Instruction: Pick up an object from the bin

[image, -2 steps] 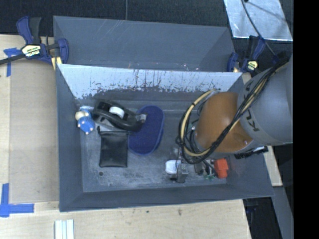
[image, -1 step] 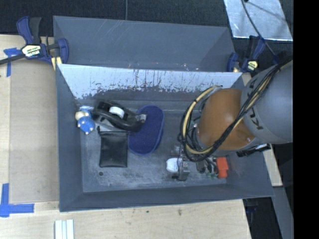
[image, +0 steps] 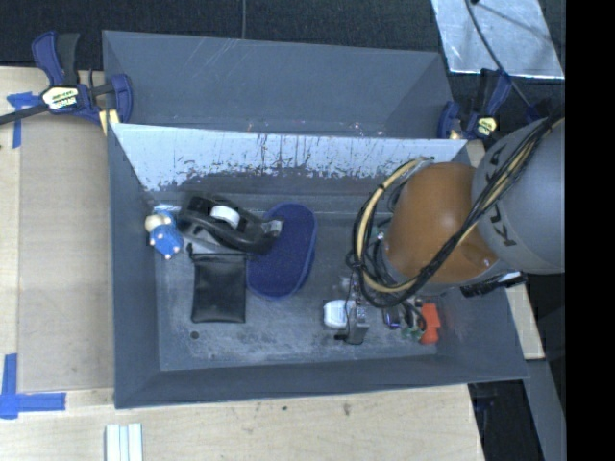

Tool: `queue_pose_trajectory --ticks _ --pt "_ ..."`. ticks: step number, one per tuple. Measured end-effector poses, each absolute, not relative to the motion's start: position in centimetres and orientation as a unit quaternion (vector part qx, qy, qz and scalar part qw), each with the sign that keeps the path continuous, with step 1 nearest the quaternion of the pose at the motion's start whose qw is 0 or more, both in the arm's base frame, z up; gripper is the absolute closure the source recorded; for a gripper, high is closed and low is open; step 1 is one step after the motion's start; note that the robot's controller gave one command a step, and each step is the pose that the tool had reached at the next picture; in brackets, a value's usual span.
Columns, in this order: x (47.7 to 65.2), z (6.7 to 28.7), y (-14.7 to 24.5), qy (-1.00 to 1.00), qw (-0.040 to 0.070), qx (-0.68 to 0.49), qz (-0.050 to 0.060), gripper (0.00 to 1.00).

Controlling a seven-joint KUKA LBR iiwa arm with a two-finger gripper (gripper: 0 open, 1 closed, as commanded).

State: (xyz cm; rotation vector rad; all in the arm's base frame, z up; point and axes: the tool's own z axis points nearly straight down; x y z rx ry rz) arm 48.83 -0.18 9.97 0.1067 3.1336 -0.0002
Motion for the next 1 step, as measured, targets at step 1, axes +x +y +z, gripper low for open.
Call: queue_pose_trajectory --ticks 1 --pt "48.96 12.25 -0.21 0.999 0.003 0.033 0.000 1.00"
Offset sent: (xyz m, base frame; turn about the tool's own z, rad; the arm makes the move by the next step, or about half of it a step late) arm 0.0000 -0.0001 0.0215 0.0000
